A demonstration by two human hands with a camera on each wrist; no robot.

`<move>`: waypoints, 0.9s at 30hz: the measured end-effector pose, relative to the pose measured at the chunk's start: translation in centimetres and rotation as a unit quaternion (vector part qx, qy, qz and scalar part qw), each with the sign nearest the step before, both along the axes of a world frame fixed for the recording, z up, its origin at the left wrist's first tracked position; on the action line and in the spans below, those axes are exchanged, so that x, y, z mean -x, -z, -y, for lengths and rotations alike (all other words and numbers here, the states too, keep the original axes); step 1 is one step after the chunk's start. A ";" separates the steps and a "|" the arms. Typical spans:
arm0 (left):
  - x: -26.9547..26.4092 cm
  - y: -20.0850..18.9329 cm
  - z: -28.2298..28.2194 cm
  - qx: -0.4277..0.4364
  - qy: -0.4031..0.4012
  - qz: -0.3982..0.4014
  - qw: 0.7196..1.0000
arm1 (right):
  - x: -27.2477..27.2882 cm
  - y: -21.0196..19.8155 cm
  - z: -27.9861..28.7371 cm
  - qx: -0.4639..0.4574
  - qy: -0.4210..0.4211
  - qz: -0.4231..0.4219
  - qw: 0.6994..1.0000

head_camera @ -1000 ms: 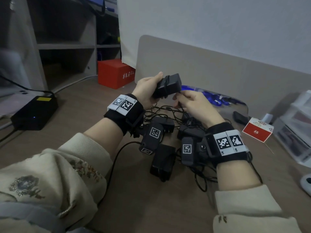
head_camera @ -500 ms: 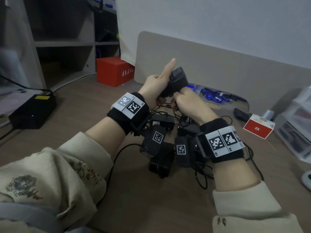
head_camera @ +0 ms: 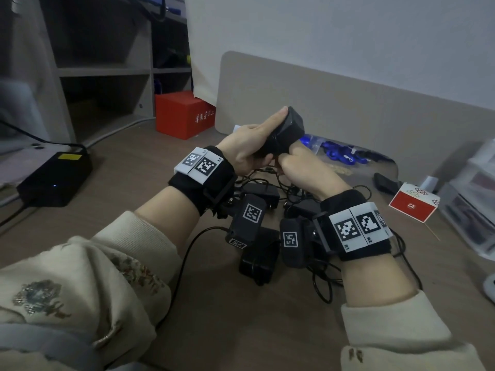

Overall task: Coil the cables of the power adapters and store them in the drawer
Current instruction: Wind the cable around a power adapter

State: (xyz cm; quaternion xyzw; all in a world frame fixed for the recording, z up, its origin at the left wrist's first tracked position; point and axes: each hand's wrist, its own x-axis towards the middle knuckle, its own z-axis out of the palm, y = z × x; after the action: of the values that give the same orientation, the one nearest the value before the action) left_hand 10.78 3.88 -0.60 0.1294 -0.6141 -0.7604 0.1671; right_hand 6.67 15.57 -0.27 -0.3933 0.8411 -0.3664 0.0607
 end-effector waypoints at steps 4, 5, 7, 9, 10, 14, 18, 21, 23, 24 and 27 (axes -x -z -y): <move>0.2 0.3 0.2 0.023 -0.018 -0.013 0.999 | 0.3 0.3 0.2 -0.005 -0.014 -0.003 1.000; 0.2 0.3 0.3 0.026 -0.026 -0.021 0.999 | 0.5 0.4 0.2 -0.015 -0.013 -0.010 1.000; 0.2 0.4 0.5 0.033 -0.053 -0.032 0.998 | 0.9 0.5 0.2 -0.026 -0.002 -0.018 0.999; 0.2 0.4 0.9 0.042 -0.088 -0.038 0.995 | 1.7 0.6 -0.1 -0.010 0.019 -0.016 1.000; 0.3 0.3 1.2 0.044 -0.104 -0.040 0.993 | 2.1 0.6 -0.2 0.011 0.031 -0.015 0.999; 0.2 0.1 2.1 0.046 -0.154 -0.047 0.986 | 3.4 0.8 -0.8 0.102 0.078 -0.037 0.991; -0.3 0.1 3.7 0.026 -0.200 -0.041 0.979 | 4.4 0.6 -1.9 0.179 0.125 0.007 0.976; -0.5 0.3 5.0 -0.015 -0.236 -0.037 0.971 | 5.0 0.4 -2.7 0.191 0.144 0.006 0.971; -0.5 0.5 5.3 -0.025 -0.251 -0.036 0.967 | 5.1 0.5 -2.9 0.180 0.162 -0.005 0.970; -0.6 0.6 5.4 -0.028 -0.256 -0.035 0.966 | 5.3 0.7 -2.9 0.173 0.177 -0.013 0.969; -0.8 0.7 5.4 -0.044 -0.265 -0.028 0.963 | 6.0 1.4 -3.0 0.158 0.202 -0.023 0.966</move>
State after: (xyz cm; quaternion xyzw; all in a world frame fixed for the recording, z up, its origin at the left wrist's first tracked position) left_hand 11.57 -1.56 -1.28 0.2735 -0.5186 -0.7187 0.3739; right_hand 0.62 18.56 -1.62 -0.2281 0.8356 -0.4902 -0.0972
